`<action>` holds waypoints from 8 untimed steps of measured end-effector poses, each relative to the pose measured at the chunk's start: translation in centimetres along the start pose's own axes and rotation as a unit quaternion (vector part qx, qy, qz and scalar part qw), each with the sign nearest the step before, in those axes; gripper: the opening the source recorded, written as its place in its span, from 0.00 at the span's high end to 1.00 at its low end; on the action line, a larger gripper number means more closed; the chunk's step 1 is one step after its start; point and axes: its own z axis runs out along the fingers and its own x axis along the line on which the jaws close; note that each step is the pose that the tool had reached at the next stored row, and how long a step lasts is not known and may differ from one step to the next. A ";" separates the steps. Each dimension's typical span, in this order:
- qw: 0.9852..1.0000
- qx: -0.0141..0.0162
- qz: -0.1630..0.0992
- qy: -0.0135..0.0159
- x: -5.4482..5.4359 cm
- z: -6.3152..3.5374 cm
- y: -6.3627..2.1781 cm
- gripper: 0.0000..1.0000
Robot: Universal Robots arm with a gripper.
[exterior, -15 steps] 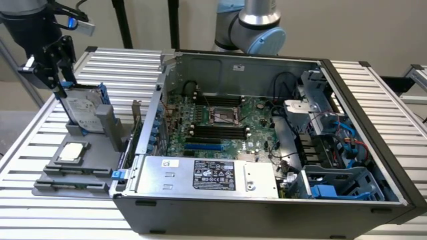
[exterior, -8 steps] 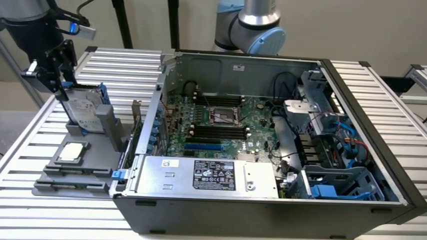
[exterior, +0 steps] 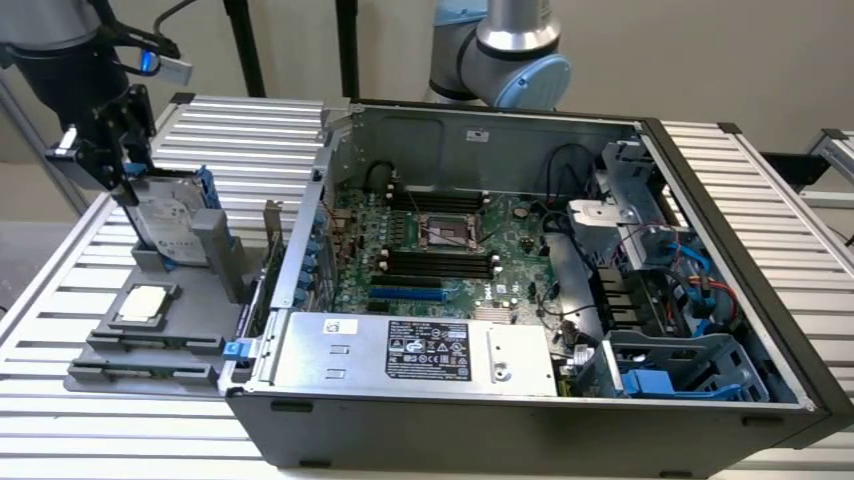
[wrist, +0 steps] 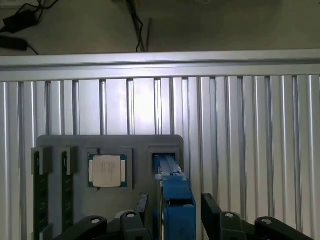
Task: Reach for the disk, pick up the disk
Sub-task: 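Pick up the disk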
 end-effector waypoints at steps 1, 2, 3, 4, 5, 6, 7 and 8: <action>1.000 0.000 0.000 0.000 0.0 0.04 0.01 0.46; 1.000 0.000 0.000 0.000 0.0 0.07 0.01 0.46; 1.000 0.001 -0.001 0.000 0.0 0.10 0.01 0.46; 1.000 0.001 -0.001 0.000 0.0 0.13 0.01 0.46; 1.000 0.001 -0.001 0.000 0.0 0.15 0.01 0.46; 1.000 0.001 -0.001 0.000 0.0 0.16 0.01 0.46; 1.000 0.001 -0.002 0.000 0.0 0.17 0.01 0.46; 1.000 0.001 -0.002 0.000 0.0 0.18 0.01 0.46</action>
